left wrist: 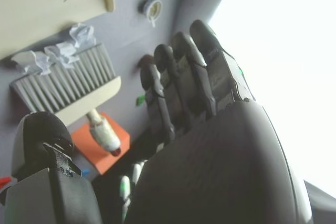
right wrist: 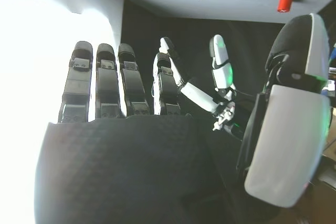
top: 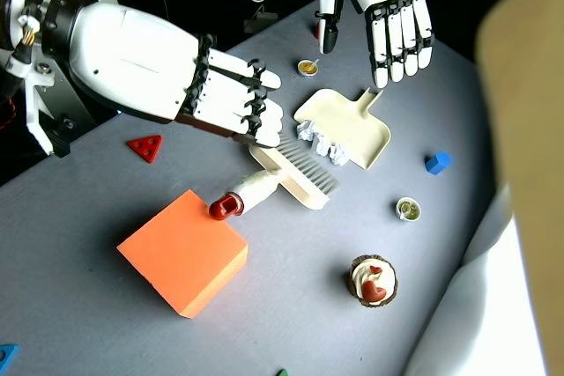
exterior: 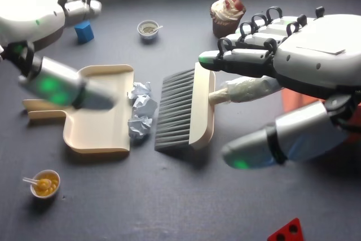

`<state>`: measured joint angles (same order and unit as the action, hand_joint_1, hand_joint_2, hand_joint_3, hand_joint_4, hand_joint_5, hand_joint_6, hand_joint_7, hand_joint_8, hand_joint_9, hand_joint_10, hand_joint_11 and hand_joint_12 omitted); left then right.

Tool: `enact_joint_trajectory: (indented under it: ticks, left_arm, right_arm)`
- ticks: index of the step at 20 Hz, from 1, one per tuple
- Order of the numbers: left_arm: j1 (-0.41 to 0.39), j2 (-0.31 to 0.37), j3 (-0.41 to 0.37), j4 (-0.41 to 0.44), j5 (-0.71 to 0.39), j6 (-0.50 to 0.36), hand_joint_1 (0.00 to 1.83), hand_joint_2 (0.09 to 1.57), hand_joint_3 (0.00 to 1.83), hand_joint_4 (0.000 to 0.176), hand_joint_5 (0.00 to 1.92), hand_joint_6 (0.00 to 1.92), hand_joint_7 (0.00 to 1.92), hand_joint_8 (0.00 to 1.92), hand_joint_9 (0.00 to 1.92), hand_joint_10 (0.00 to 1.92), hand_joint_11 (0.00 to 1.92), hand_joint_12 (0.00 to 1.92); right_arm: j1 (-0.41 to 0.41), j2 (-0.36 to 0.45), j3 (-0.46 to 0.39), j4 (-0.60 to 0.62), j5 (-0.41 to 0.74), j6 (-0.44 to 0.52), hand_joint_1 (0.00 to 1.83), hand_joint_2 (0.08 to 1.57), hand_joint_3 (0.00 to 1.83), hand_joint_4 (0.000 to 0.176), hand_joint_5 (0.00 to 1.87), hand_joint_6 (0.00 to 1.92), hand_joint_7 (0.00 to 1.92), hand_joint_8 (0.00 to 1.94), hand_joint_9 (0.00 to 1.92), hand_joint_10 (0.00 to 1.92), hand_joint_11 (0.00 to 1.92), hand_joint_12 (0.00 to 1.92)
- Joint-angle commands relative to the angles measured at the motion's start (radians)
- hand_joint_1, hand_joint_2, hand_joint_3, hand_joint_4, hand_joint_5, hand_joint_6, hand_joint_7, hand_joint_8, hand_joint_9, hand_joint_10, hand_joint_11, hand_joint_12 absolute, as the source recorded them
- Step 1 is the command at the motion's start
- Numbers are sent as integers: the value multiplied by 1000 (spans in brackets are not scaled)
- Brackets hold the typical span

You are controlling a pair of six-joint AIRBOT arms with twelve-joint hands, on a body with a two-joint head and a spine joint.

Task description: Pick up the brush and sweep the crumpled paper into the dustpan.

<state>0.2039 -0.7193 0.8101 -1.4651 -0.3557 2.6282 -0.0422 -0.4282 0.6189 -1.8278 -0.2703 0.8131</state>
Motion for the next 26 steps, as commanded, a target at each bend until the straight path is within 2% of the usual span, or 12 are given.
enact_joint_trajectory:
  ticks: [1,8,11,13,14,17,19,20,21,22,24,26]
  left_arm:
    - [-12,7,1,33,-35,9,0,734,18,0,0,0,0,0,0,0,0,0]
    - [-16,7,6,4,-16,79,0,725,4,0,0,0,0,0,0,0,0,0]
    - [-13,7,8,-90,8,207,0,740,9,0,9,3,7,3,0,0,0,0]
    - [-1,6,30,-85,57,199,181,762,13,0,1,0,1,0,0,0,0,0]
    - [9,3,53,-46,102,146,341,761,9,0,0,0,0,0,0,0,4,2]
    - [38,-2,114,128,171,-61,374,761,8,0,0,0,0,0,0,0,5,2]
    - [55,-4,159,293,200,-243,771,859,20,0,0,0,0,0,0,0,0,0]
    - [66,-5,176,426,199,-381,832,874,18,9,0,0,0,0,0,0,0,0]
    - [91,-6,189,599,174,-560,852,897,20,30,19,6,0,0,0,0,0,0]
    - [131,-1,192,748,106,-727,848,902,20,42,44,16,0,0,0,0,0,0]
    - [192,0,190,766,25,-794,818,958,7,60,174,9,21,1,0,0,0,0]
    - [261,-5,174,700,-58,-782,796,967,3,68,263,11,72,5,49,6,36,15]
  right_arm:
    - [22,8,-4,-25,-34,4,0,743,13,0,0,0,0,0,0,0,8,9]
    - [23,8,-14,-25,-51,4,0,749,7,0,0,0,0,0,0,0,0,0]
    - [23,8,-18,-25,-52,4,0,759,9,0,0,0,0,0,0,0,0,0]
    - [23,8,-19,-25,-54,4,0,777,14,0,0,0,0,0,0,0,0,0]
    - [23,8,-19,-25,-55,4,0,791,19,0,0,0,0,0,0,0,0,0]
    - [23,8,-21,-26,-55,4,0,794,19,0,0,0,0,0,0,0,0,0]
    - [23,8,-23,-37,-64,4,0,826,9,0,0,0,0,0,0,0,0,0]
    - [24,8,-23,-37,-66,5,0,836,7,0,0,0,0,0,1,0,14,6]
    - [24,8,-23,-37,-67,5,0,837,6,0,0,0,0,0,0,0,0,0]
    - [24,9,-24,-37,-68,5,0,831,2,0,0,0,0,0,0,0,0,0]
    - [24,9,-24,-37,-68,5,0,838,5,0,0,0,0,0,0,0,0,0]
    - [24,9,-24,-37,-68,5,0,839,4,0,0,0,0,0,0,0,0,0]
